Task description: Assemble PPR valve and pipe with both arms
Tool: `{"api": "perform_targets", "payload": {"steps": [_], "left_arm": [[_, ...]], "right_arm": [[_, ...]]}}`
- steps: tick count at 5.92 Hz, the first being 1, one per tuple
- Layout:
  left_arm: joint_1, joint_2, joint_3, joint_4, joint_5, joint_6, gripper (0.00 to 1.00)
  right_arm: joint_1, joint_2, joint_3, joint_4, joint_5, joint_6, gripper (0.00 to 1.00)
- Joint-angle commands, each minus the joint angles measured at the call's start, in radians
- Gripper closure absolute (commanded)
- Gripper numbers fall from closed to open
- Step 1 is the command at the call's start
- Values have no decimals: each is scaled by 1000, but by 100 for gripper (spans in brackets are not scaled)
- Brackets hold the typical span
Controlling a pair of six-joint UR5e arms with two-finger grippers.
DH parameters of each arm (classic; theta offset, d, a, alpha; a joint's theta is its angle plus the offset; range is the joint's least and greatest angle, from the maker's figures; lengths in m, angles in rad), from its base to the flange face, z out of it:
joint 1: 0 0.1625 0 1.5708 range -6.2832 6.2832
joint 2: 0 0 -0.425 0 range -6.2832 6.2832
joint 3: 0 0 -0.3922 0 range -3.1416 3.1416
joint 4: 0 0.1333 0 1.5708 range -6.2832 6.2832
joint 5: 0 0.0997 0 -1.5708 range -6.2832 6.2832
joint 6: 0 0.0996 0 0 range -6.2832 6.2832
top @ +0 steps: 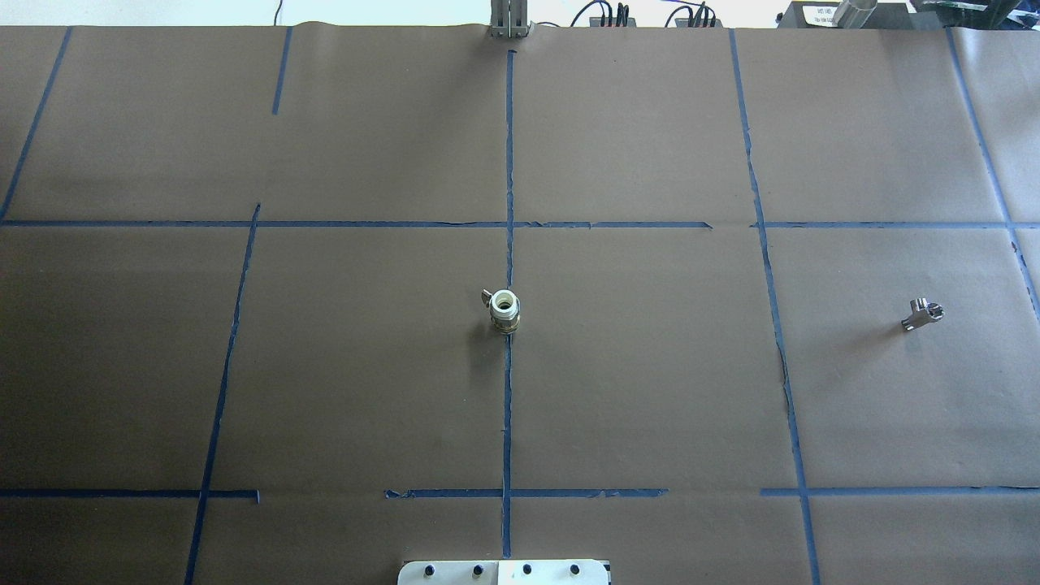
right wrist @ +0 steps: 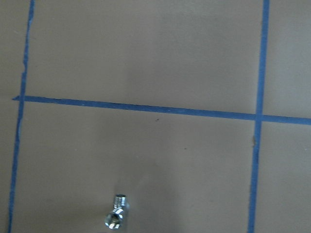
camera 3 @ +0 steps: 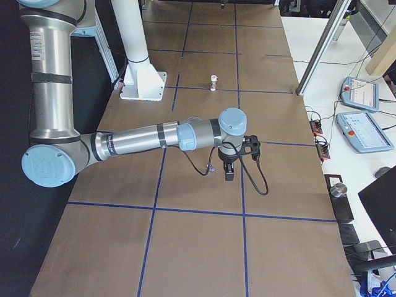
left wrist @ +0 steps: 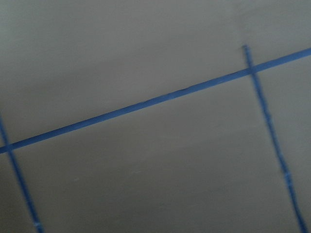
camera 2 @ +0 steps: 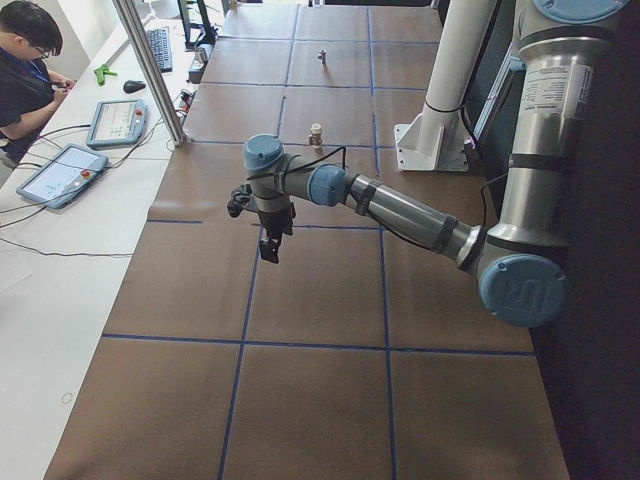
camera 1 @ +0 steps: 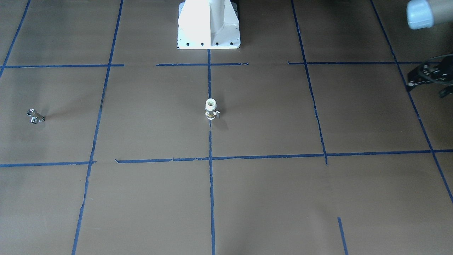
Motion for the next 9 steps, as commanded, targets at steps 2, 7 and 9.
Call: {"api": "perform_targets", "payload": {"steps": [2,7,9], "left_arm": [[-117,75,28,-6,-55,148,0],[-119,119,59,-9,-56,146,0],[-120,121,61,-9,-56,146,0]], "right_arm": [[-245,-65,105,137,-162,352,0],[-359,-107,21,306,-219,418,0],[-384,-106,-84,428,-216,411,0]]}}
